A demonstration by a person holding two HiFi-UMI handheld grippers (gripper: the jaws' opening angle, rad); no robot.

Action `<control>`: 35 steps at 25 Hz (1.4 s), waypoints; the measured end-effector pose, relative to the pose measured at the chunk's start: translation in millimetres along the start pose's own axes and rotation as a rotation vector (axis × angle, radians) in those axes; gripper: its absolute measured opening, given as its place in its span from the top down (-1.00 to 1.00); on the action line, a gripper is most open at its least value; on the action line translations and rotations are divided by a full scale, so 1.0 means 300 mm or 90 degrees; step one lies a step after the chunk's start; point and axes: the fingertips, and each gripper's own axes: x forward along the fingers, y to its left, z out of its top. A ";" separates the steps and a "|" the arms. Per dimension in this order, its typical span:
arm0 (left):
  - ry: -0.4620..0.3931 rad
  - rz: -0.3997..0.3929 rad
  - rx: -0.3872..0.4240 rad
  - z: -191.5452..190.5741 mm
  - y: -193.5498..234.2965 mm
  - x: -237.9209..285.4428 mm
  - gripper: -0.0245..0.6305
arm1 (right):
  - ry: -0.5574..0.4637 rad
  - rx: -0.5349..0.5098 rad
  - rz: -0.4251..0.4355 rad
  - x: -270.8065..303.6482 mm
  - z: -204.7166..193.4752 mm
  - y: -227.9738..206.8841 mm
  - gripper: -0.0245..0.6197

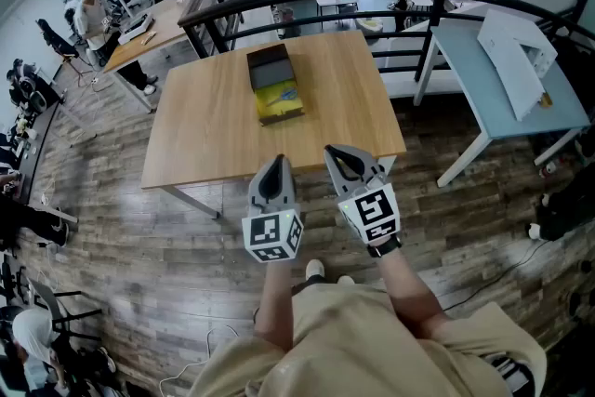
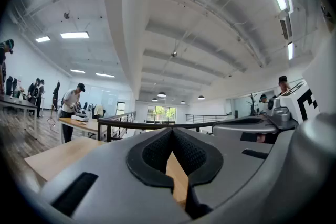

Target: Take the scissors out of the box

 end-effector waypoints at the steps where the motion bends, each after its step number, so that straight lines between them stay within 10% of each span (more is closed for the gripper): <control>1: -0.001 0.003 0.002 0.003 -0.010 0.002 0.89 | -0.001 0.005 -0.002 -0.008 0.001 -0.014 0.88; 21: 0.029 0.006 -0.038 -0.106 0.073 0.115 0.89 | 0.007 0.041 -0.077 0.101 -0.087 -0.131 0.88; 35: 0.006 -0.016 -0.031 -0.058 0.502 0.580 0.89 | -0.043 0.083 0.068 0.723 -0.008 -0.127 0.88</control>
